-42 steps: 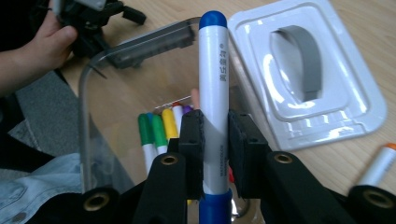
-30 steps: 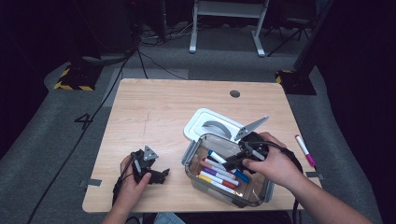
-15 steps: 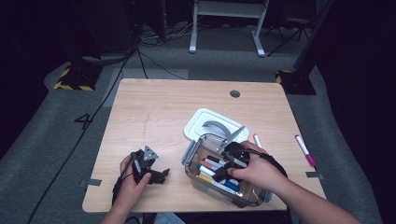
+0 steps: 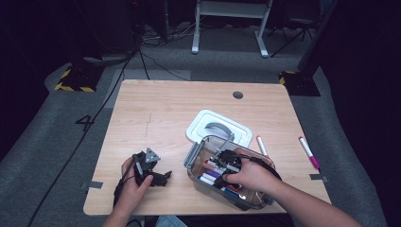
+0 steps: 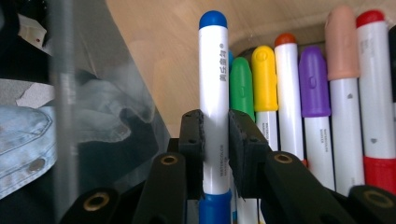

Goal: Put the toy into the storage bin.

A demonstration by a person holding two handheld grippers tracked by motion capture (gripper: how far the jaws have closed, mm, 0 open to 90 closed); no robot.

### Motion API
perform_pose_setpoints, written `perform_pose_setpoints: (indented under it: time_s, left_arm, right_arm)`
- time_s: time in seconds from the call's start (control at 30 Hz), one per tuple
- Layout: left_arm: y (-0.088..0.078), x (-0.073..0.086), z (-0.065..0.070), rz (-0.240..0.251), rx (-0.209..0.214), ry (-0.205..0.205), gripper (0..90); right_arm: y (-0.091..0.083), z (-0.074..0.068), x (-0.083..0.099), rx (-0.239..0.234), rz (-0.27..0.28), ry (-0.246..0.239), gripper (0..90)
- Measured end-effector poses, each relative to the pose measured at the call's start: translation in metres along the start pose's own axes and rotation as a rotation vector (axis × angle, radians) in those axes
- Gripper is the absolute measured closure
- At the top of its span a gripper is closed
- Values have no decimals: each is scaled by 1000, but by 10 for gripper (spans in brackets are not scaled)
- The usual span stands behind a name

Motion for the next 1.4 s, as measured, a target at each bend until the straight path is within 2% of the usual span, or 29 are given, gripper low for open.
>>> perform_pose_setpoints:
  time_s: [0.33,0.4,0.47,0.57,0.67,0.83,1.1,1.2,1.37,1.4]
  left_arm:
    - [0,0,0,0,0,-1,0]
    - [0,0,0,1,1,-2,0]
    - [0,0,0,1,2,-3,0]
    - [0,0,0,1,1,-2,0]
    - [0,0,0,0,0,0,0]
    - [0,0,0,0,0,0,0]
    - [0,0,0,0,0,0,0]
    - [0,0,0,0,0,0,0]
    - [0,0,0,0,0,0,0]
    - [0,0,0,1,2,-3,0]
  right_arm:
    - [18,7,0,-16,-52,-12,768]
    - [21,7,1,-19,-74,-21,743]
    - [20,8,-1,18,-13,-17,601]
    - [13,11,-3,78,33,-61,530]
    - [-3,12,-3,104,133,-67,467]
    - [-31,18,3,156,234,-33,451]
    - [-70,31,20,223,359,35,451]
    - [-84,40,29,259,390,66,451]
    - [-102,60,44,289,437,139,453]
    - [-105,66,48,293,441,165,451]
Point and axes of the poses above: each handheld gripper's, and its own axes: y roughly forward along the jaws, x roughly out of its underside, z roughly to its right, the point moved 3 cm from there along y, roughly forward along the jaws, and after that the axes turned 13 degrees about -z, right-handed, at the moved point
